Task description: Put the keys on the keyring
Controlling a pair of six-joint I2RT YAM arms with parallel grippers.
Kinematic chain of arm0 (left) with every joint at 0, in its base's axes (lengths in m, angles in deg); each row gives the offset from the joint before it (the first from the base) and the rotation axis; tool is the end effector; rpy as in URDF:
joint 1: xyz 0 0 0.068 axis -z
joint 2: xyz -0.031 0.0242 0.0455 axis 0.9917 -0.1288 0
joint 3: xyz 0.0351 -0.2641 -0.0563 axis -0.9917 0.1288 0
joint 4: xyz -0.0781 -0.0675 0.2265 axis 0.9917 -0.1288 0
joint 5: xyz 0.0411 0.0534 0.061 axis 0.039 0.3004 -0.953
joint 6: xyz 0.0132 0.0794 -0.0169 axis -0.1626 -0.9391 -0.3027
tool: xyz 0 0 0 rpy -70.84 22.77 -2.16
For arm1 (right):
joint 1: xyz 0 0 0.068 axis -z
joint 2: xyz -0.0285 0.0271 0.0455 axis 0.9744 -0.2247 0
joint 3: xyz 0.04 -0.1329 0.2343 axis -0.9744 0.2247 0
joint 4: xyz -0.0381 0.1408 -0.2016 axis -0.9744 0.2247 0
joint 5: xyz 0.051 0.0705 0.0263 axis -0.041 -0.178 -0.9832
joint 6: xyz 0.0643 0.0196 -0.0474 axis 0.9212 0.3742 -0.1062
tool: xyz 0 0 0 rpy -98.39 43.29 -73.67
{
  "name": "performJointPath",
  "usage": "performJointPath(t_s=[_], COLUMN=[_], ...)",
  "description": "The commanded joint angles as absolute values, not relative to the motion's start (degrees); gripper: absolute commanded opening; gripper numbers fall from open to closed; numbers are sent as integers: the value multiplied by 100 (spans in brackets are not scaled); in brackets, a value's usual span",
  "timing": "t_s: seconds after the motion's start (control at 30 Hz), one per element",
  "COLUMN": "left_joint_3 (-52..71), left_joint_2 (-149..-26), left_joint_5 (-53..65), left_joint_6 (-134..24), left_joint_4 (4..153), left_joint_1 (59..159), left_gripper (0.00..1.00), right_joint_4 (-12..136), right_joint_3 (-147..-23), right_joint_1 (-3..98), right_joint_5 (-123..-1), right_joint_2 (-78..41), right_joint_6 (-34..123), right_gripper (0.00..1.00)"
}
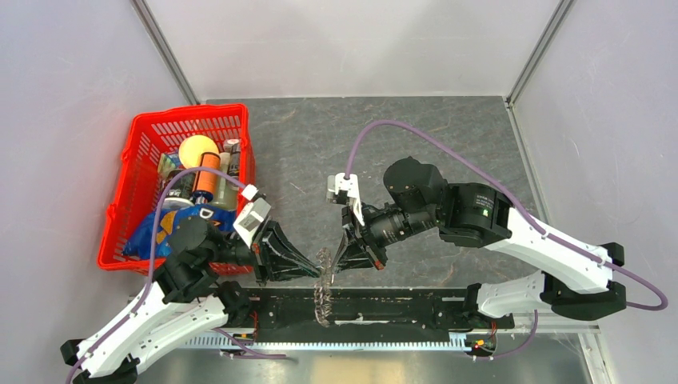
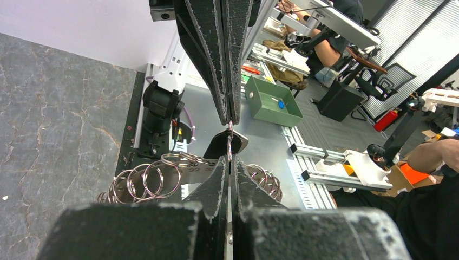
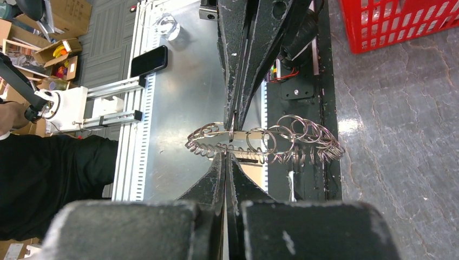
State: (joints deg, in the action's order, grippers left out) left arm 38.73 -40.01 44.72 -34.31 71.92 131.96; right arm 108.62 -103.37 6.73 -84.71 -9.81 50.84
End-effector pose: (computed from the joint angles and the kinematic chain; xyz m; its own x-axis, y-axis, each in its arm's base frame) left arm 0.0347 -0.1210 0.3786 -0.4258 -0.0657 -0.9024 0.8969 -0.1619 -0.4114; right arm 0.0528 0.2540 0.4472 -0.3598 -0.4269 -0.8296 -0.9087 -0.0413 0.4154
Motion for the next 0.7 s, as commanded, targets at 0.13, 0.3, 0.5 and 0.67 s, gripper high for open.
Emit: performJointPath(t_s=[0.13, 0.3, 0.5, 0.67], left_joint_3=[3735, 3744, 3752, 3752], left_joint_2=[-3948, -3923, -3911, -3905], left_joint_5=[4576, 4577, 4578, 4598], left_joint_6=[-3545, -3539, -3539, -3537], left_joint_4=[7441, 7442, 7442, 7446], left_joint_1=[13207, 13208, 13208, 13208], left_gripper=[2, 2, 2, 2], right_joint_4=[10560, 10545, 10532, 10528], right_joint_3=[-10332, -10341, -10350, -10356], right_joint_1=[661, 662, 661, 661], right_joint_5=[-8442, -8442, -8448, -8425], right_joint_2=[-960, -1005, -1052, -1060], right_joint_6=[5053, 5048, 5045, 5041], right_gripper=[0, 0, 0, 0])
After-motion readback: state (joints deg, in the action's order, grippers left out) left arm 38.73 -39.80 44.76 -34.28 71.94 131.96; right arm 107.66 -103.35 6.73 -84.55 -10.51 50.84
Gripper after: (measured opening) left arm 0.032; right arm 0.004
